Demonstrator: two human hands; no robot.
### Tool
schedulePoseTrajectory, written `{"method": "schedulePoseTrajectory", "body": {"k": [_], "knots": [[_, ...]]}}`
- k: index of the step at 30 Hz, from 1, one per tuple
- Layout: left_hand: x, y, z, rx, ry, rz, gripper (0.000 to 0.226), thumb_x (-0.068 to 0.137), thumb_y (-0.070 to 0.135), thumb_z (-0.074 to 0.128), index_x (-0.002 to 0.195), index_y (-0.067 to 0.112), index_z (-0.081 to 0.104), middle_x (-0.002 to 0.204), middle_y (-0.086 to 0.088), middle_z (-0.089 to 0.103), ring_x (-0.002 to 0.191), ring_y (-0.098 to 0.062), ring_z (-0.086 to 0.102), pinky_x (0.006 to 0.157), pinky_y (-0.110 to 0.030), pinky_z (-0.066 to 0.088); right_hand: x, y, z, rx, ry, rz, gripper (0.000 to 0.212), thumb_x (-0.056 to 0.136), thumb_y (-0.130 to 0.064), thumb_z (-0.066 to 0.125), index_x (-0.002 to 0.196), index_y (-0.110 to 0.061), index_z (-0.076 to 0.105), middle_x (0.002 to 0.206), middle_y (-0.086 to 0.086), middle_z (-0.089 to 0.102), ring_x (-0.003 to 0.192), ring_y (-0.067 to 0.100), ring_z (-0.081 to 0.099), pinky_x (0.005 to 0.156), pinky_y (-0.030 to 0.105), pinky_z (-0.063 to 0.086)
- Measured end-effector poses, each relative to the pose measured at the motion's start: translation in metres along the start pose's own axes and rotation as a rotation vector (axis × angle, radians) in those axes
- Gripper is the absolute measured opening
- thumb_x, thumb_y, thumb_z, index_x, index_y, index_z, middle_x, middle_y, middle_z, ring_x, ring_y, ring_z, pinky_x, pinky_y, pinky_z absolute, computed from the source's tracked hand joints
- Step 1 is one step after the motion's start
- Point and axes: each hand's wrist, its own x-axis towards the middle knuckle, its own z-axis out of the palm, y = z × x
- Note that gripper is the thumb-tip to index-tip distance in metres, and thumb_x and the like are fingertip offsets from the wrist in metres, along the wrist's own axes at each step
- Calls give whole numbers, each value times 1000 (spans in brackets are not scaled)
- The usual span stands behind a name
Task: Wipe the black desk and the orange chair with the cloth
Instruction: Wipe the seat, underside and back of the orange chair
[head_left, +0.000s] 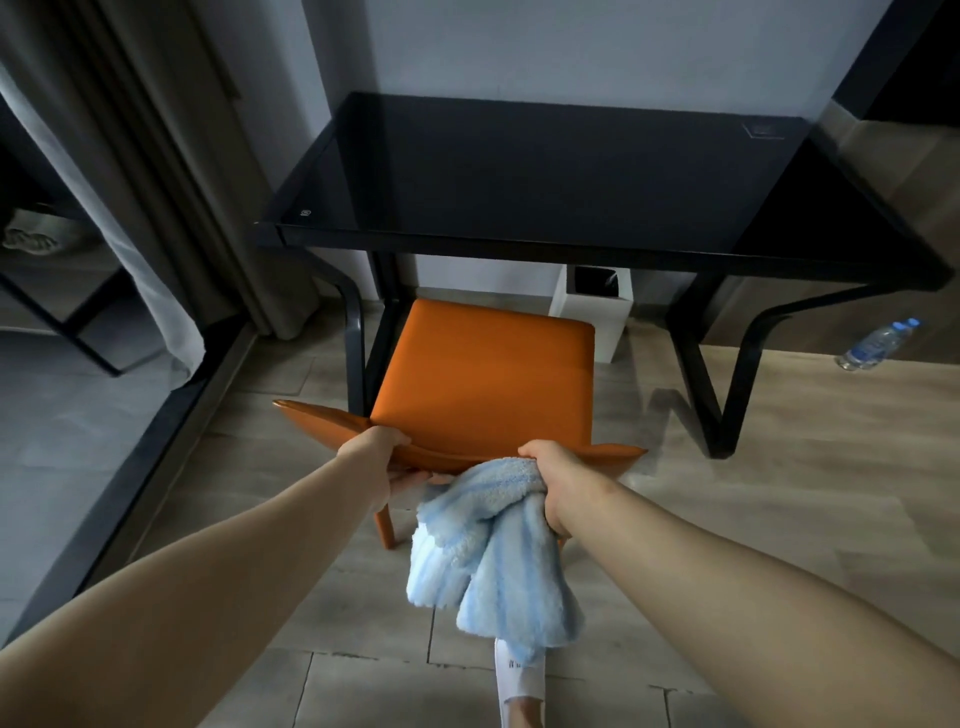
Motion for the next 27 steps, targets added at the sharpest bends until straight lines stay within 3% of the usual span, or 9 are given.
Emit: {"method": "schedulePoseTrajectory", "body": {"k": [6,10,13,16,20,23,27], "knots": [[-12,-24,-37,9,-51,8,22,90,7,56,109,4,45,86,-16,57,64,-32,61,37,-33,50,-17,44,19,56,36,-43,26,83,-30,62,71,-8,56,74,8,60,73,24,58,87,34,49],[-19,-34,-45,101,-81,56,27,93,27,55,101,3,46,78,-19,64,52,-28,66,36,-30,50,-17,56,15,-5,52,-187,38,84,-42,62,99,-7,62,95,10,66,95,26,62,94,36,47],[-20,-44,-50,160,-98,91,41,89,46,57,90,5,49,79,-16,67,61,-27,68,43,-33,53,-16,65,3,-54,40,-309,55,76,-51,70,111,-9,62,107,10,67,101,28,63,97,41,47],[-25,-66,-46,292,-164,148,42,85,52,59,92,11,56,87,-10,68,70,-24,68,51,-33,55,-20,75,-8,-143,3,-404,45,73,-45,76,98,-9,67,96,8,70,88,21,66,82,30,52],[-29,-93,-23,608,-277,334,22,87,32,62,92,11,65,84,-4,68,68,-16,66,72,-36,57,-17,92,-15,-371,-121,-452,12,79,-19,75,78,-13,65,84,3,67,80,12,61,71,20,48],[-29,-100,-4,689,-262,398,22,87,31,59,89,10,67,81,-3,68,70,-15,65,71,-33,56,-10,95,-29,-382,-117,-450,13,80,-9,71,75,-17,63,77,-2,63,72,6,58,57,16,42],[-30,-115,26,784,-204,426,19,84,21,51,81,10,67,77,-7,69,72,-22,65,67,-32,54,-1,85,-69,-401,-88,-476,14,76,-11,75,75,-18,63,75,-3,63,71,7,57,54,17,41]]}}
